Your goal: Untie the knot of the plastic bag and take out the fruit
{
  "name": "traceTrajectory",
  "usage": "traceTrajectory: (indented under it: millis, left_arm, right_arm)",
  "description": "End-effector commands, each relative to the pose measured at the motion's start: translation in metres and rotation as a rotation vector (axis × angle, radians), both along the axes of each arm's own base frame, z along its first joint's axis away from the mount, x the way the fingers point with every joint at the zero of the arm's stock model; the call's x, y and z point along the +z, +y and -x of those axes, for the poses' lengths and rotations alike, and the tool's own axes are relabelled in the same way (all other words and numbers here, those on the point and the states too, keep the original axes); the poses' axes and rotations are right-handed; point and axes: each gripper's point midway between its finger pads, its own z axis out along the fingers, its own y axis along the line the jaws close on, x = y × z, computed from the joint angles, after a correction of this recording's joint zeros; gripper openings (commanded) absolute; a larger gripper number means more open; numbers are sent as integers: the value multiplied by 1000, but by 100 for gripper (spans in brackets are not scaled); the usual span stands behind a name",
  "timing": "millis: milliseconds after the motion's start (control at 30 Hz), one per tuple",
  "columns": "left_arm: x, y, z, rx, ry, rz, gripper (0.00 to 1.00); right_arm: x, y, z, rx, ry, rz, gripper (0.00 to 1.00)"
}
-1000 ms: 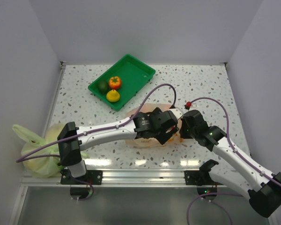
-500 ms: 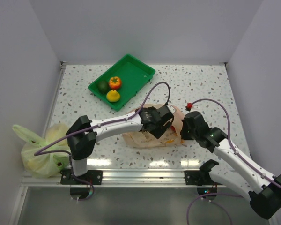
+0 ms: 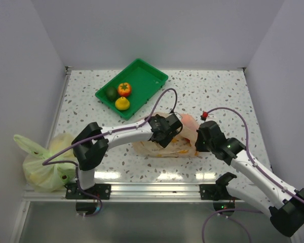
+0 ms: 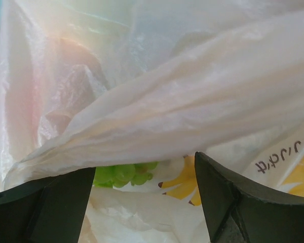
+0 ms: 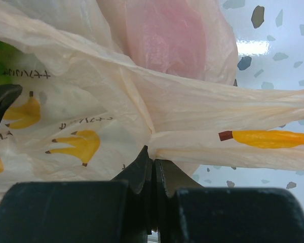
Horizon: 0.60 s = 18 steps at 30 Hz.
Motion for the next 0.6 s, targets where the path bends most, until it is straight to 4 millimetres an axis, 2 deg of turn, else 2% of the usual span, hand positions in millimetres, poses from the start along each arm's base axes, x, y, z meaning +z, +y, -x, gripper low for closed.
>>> traceTrajectory:
  millis: [0, 67, 200, 300, 400, 567]
  left_arm:
    - [20, 20, -23, 76, -152, -67, 84]
    - [30, 30, -31, 115, -217, -94, 87]
    - [41, 28, -35, 117, -255, -57, 94]
    - [33, 25, -33, 103, -240, -42, 96]
    - [15, 27, -30, 101, -217, -53, 96]
    - [-9, 33, -33, 127, -221, -62, 92]
  right_arm:
    - [4, 1, -1, -8, -15, -12, 0]
    - [4, 1, -2, -10, -18, -13, 0]
    - [4, 1, -1, -9, -18, -15, 0]
    - [3, 1, -1, -7, -16, -14, 0]
    - [2, 1, 0, -10, -15, -17, 0]
    - [0, 1, 2, -7, -9, -25, 0]
